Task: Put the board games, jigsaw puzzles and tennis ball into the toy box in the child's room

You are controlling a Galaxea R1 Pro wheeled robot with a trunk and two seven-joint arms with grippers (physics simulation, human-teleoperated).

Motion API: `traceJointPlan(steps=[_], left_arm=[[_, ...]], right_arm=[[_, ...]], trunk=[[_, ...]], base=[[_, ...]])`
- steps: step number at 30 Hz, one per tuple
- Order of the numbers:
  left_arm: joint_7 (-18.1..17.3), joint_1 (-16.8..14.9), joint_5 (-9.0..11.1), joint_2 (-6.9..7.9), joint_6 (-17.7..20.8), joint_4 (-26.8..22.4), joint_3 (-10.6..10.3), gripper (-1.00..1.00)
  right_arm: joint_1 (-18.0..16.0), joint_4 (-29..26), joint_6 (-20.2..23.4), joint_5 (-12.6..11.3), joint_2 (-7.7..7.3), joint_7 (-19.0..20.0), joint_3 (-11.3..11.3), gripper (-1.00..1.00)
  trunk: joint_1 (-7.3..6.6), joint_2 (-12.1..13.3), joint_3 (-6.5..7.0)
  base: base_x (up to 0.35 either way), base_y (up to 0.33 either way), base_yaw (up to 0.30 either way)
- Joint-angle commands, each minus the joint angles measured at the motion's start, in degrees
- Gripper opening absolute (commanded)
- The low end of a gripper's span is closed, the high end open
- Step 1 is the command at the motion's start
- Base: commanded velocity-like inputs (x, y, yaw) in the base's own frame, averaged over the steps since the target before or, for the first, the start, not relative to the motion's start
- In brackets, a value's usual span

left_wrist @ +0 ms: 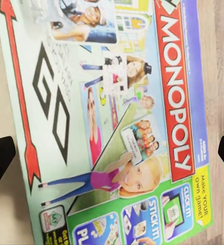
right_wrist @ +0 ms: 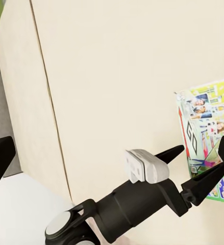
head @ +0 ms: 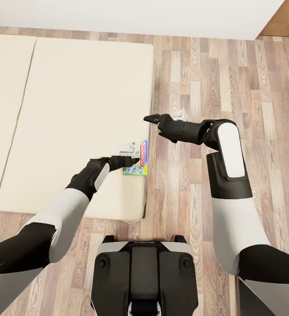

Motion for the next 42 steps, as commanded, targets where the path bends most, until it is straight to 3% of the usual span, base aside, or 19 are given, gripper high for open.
traceJointPlan(steps=[1, 42], left_arm=[[0.1, 0.0, 0.6, 0.02, 0.4, -0.1, -0.1, 1.0], [0.0, 0.0, 0.6, 0.09, 0.4, -0.1, 0.0, 1.0]], right_arm=[[0.0, 0.0, 0.1, -0.5, 0.02, -0.6, 0.0, 1.0], [0.0, 0.0, 0.1, -0.5, 0.04, -0.6, 0.1, 1.0]], trunk=[[0.04, -0.1, -0.06], [0.04, -0.1, -0.06]], base=[[0.0, -0.009, 0.0], [0.0, -0.022, 0.0]])
